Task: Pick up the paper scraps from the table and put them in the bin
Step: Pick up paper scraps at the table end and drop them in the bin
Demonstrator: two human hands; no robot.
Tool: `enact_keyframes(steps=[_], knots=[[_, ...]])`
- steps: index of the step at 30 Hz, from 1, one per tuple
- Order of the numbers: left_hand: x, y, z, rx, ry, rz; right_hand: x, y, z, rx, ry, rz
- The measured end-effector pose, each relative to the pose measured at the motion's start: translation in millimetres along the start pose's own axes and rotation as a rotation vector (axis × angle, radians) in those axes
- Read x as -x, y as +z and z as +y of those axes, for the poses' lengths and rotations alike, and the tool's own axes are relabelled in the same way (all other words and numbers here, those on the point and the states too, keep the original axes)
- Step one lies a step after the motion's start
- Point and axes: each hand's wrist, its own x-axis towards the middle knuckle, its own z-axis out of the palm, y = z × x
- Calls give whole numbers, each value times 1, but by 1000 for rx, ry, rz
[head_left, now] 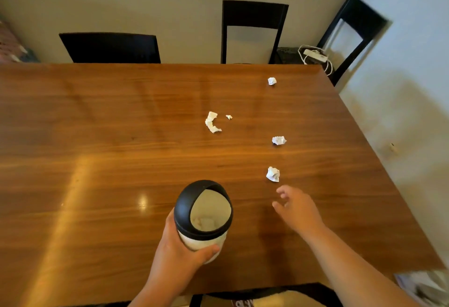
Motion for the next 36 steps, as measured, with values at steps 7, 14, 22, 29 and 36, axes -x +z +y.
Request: enact_keyframes(steps=[7, 14, 22, 29, 36], knots=[[-27, 56, 16, -56, 1, 103, -84, 13, 15, 152, -143, 48], [-37, 86, 27, -32, -21, 149, -106, 28, 28, 161, -208, -26], [-18, 75, 24, -58, -16, 159, -46, -25, 5, -338, -198, 30], [12, 54, 18, -15, -10, 142, 73, -107, -69, -765, -527, 490], [47, 25, 30, 26, 58, 125, 130, -30, -110, -177, -662, 115]])
